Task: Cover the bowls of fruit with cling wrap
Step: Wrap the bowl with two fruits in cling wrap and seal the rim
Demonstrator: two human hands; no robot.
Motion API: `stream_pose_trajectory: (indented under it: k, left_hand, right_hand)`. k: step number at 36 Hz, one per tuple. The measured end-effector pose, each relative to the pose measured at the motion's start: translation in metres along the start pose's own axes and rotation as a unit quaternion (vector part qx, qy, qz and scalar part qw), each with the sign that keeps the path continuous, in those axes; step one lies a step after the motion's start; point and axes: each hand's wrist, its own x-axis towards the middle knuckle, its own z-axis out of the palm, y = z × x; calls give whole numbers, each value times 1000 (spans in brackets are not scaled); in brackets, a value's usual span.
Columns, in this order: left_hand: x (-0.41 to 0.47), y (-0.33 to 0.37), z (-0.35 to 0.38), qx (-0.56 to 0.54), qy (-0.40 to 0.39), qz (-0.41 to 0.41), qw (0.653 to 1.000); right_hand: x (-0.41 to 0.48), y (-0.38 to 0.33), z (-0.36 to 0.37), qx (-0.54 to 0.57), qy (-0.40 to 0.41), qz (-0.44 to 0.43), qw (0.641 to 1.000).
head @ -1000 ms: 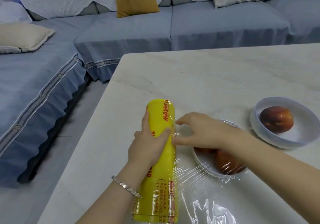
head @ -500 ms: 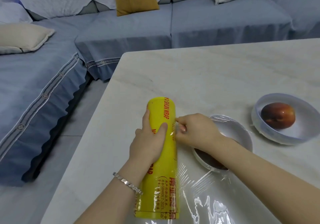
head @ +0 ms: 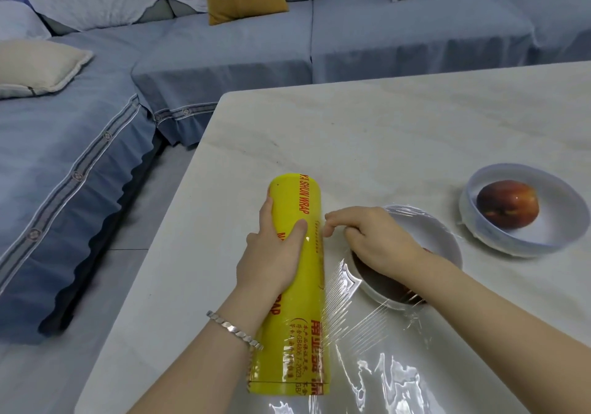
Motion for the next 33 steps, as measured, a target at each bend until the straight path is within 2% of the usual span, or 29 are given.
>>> stream_pose_trajectory:
  k: [12, 15, 18, 22, 25, 33]
  left_hand:
    - [3, 0, 1, -1, 12, -9, 1000]
    - [3, 1, 2, 3, 8, -8, 1000]
    - [1, 2, 3, 15, 11, -2, 1000]
    - [1, -1, 0, -1, 10, 2, 1000]
    - [2, -3, -1, -13, 6, 2, 1000]
    - [5, -4, 1, -17, 3, 9, 1000]
  right_hand:
    - [-18, 9, -9, 94, 48, -88, 991]
    - [-24, -2, -13, 52, 39, -88, 994]
    - [-23, -11, -9, -84, 36, -101, 991]
    - [-24, -17, 8, -226, -52, -92, 968]
    - [-24, -15, 13, -244, -89, -91, 961]
    - [-26, -11, 18, -217, -68, -85, 970]
